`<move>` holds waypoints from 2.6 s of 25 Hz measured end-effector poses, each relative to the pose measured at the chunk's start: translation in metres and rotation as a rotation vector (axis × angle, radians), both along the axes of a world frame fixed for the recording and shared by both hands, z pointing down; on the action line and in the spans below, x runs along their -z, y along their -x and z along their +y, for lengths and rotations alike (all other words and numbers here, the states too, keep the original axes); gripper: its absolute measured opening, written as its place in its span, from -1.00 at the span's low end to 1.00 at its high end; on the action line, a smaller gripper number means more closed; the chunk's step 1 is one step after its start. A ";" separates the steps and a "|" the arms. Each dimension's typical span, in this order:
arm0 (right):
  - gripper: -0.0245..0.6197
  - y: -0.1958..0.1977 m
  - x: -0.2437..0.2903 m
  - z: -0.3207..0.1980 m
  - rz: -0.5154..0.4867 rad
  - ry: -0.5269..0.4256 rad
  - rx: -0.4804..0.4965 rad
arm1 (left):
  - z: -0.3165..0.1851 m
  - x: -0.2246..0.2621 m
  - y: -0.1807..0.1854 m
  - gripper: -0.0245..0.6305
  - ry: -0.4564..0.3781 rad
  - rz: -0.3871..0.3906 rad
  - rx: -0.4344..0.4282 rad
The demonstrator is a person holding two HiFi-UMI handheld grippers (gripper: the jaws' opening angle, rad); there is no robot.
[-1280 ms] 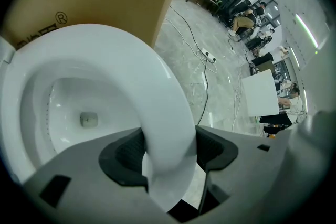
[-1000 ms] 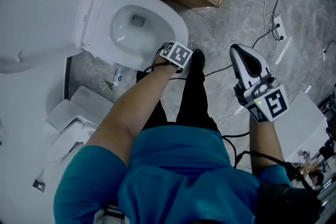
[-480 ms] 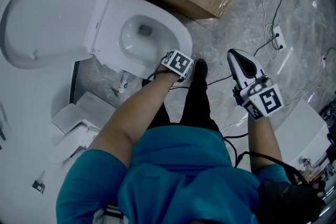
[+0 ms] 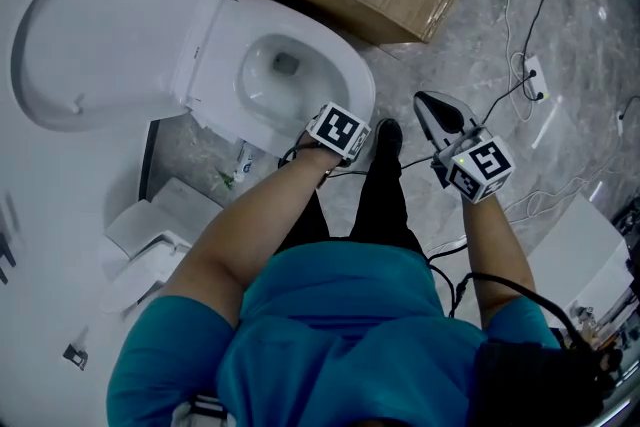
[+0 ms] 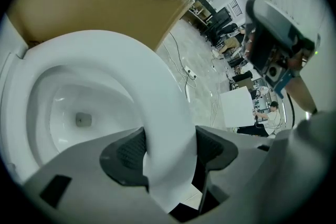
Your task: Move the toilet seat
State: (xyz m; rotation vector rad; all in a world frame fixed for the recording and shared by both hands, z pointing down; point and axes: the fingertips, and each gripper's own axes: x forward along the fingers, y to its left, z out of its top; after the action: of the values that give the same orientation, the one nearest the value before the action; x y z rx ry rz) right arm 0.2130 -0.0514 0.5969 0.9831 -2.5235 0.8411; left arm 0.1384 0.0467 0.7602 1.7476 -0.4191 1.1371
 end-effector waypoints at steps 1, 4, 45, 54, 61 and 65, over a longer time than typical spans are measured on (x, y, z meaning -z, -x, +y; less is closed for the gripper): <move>-0.96 0.005 -0.010 0.001 -0.005 0.030 0.019 | -0.001 0.004 0.001 -0.07 0.000 0.012 0.007; -0.90 0.024 -0.033 0.008 -0.041 0.132 0.079 | -0.003 0.018 0.004 -0.07 -0.001 0.047 0.030; -0.36 0.161 0.030 0.004 -0.185 0.529 0.220 | -0.049 0.179 0.090 -0.14 -0.253 0.223 0.244; -0.35 0.185 0.059 -0.007 -0.161 0.529 0.207 | -0.059 0.211 0.115 -0.17 -0.337 0.200 0.266; -0.34 0.201 0.072 -0.017 -0.145 0.527 0.198 | -0.064 0.229 0.133 -0.20 -0.410 0.163 0.242; -0.34 0.210 0.082 -0.022 -0.152 0.521 0.196 | -0.067 0.240 0.141 -0.23 -0.462 0.155 0.239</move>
State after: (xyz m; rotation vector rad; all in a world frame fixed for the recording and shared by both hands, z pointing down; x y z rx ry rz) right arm 0.0032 -0.0733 0.5154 0.5111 -2.2748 1.4513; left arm -0.0022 -0.0202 0.5204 2.0965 -0.8205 0.7653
